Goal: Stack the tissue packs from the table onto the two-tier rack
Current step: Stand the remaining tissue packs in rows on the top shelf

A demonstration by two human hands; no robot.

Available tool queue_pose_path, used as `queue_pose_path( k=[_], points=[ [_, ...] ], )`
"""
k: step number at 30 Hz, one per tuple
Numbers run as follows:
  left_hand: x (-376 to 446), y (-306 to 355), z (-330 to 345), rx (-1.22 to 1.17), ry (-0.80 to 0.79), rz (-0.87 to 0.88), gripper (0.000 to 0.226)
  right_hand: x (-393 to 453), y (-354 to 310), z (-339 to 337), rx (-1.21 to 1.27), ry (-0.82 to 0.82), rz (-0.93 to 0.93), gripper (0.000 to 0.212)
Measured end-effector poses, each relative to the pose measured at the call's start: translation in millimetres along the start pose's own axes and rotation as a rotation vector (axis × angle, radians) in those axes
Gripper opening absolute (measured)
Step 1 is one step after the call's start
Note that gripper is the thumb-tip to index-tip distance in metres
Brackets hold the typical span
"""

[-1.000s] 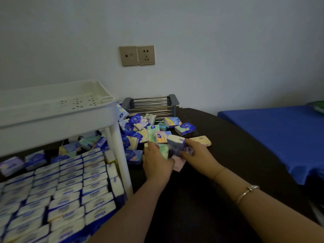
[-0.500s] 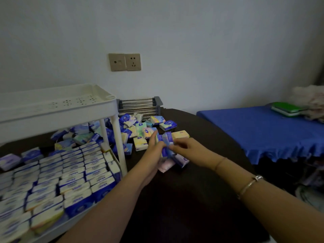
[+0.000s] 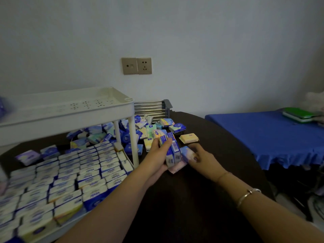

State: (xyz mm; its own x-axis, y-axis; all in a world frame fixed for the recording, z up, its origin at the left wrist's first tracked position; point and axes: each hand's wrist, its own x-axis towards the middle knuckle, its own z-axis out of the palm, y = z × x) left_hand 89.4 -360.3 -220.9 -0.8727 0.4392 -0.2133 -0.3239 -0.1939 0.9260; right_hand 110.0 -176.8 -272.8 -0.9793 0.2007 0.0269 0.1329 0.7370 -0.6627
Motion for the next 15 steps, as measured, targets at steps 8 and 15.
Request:
queue_pose_path(
  k=[8,15],
  points=[
    [-51.1,44.2,30.4,-0.111,-0.051,0.161,0.048,-66.6,-110.0,-73.8,0.301,0.299,-0.229,0.027],
    [-97.5,128.0,49.7,-0.217,-0.115,0.314,0.041,-124.8,-188.4,-117.1,0.035,0.431,-0.544,0.056]
  ],
)
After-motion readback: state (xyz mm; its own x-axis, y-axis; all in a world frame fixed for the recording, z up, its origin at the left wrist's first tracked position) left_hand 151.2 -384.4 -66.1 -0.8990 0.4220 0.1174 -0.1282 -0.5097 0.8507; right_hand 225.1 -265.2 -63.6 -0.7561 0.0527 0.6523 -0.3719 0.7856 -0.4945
